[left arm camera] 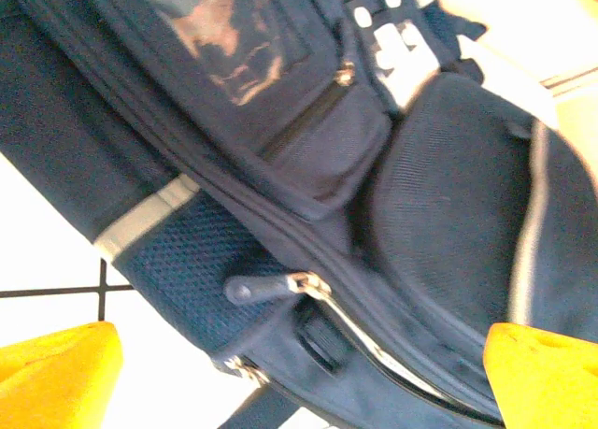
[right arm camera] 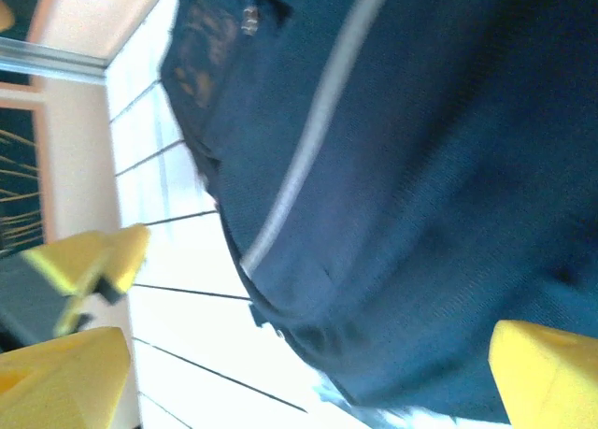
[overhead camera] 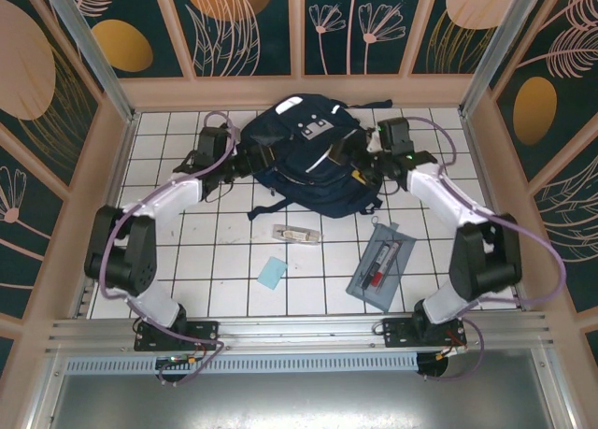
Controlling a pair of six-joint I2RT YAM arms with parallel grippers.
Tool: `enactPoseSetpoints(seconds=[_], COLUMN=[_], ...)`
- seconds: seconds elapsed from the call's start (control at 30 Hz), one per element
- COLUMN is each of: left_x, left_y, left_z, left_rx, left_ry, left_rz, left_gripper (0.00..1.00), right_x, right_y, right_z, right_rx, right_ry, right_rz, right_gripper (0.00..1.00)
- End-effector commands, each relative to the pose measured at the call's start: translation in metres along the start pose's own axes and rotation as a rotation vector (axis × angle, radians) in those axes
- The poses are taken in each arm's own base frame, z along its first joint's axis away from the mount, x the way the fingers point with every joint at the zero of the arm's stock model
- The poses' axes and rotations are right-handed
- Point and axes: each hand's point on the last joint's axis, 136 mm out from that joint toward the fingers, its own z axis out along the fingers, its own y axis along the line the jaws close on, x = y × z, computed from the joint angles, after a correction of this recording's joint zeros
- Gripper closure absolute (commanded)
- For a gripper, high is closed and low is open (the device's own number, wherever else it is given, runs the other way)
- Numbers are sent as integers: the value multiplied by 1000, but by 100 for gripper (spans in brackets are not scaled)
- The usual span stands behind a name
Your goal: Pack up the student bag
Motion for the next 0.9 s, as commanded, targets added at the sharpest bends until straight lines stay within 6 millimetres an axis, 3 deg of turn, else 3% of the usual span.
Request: enactPoseSetpoints(seconds=[0.0,0.2,0.37,0.57,0.87], left_x=[-11,26,63,84,91], left_y=[-37,-72,-107,-126,-132], left_z=[-25,-31,-21,-5,6], left_rx=[148,277,349,379,386], left_ry=[-66,-22,37,101,127], left_rz=[-8,-30,-3,3,2], left_gripper=[1,1,1,2,1], right_x=[28,77,117,130,145], right_y=[-64,-151,-200,-228,-249], right_z=[-29,-69,-74,-79,-71], right_rx=[246,520,588,631,635], right_ry=[-13,-124,-129,-175,-153], right_rz=[37,183,317,381,394], right_gripper=[1,2,9,27,38])
